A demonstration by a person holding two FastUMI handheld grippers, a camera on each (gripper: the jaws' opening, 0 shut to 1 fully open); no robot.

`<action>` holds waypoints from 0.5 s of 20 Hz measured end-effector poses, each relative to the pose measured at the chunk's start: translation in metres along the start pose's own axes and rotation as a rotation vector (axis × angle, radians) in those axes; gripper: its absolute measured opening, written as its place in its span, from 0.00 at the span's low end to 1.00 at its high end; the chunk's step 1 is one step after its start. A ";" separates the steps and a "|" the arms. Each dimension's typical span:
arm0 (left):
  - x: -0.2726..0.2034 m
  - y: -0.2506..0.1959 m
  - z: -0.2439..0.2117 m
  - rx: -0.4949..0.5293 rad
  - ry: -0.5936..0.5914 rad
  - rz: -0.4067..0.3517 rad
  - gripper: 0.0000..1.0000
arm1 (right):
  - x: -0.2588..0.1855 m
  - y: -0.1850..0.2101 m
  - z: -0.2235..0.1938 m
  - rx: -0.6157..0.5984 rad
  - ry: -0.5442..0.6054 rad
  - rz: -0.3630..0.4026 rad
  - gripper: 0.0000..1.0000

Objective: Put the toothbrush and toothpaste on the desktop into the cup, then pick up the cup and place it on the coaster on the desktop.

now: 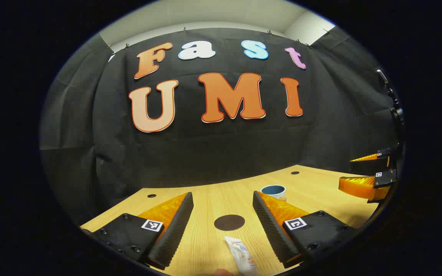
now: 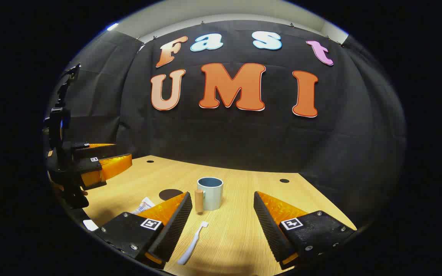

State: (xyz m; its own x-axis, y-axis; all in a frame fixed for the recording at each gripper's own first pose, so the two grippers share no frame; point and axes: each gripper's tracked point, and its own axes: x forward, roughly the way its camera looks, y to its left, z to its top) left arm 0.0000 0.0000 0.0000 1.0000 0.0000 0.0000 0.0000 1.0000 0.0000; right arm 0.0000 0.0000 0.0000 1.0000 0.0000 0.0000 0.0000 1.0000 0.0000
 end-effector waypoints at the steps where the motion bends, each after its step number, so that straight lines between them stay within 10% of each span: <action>1: 0.001 -0.002 -0.001 -0.008 0.007 -0.006 0.99 | 0.000 0.002 -0.001 0.002 0.007 0.003 0.97; 10: 0.007 0.011 -0.010 -0.048 0.046 -0.012 0.99 | 0.012 0.014 -0.016 0.030 0.063 0.031 0.97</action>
State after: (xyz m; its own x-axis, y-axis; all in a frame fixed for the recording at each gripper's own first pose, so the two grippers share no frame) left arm 0.0066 0.0109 -0.0102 0.9989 -0.0133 -0.0455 0.0111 0.9988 -0.0480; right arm 0.0119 0.0137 -0.0165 0.9975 0.0322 -0.0626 -0.0303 0.9991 0.0313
